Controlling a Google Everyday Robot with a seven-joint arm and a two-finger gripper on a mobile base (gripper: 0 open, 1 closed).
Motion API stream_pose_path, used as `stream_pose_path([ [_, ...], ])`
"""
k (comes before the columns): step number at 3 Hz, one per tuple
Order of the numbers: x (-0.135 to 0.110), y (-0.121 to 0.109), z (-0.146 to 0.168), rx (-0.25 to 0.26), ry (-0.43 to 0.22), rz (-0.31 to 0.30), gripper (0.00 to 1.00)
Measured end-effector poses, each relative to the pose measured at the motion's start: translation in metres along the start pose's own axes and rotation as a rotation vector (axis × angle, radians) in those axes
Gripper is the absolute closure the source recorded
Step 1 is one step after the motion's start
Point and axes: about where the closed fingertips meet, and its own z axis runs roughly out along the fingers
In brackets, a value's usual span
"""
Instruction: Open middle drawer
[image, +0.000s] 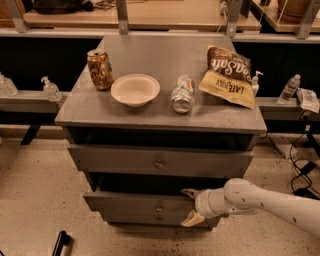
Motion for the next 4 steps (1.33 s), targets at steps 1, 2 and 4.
stream_pose_path([
  [1, 0.0, 0.0, 0.0, 0.0, 0.0, 0.0, 0.2],
  [2, 0.0, 0.0, 0.0, 0.0, 0.0, 0.0, 0.2],
  [4, -0.011, 0.012, -0.022, 0.021, -0.044, -0.033, 0.18],
])
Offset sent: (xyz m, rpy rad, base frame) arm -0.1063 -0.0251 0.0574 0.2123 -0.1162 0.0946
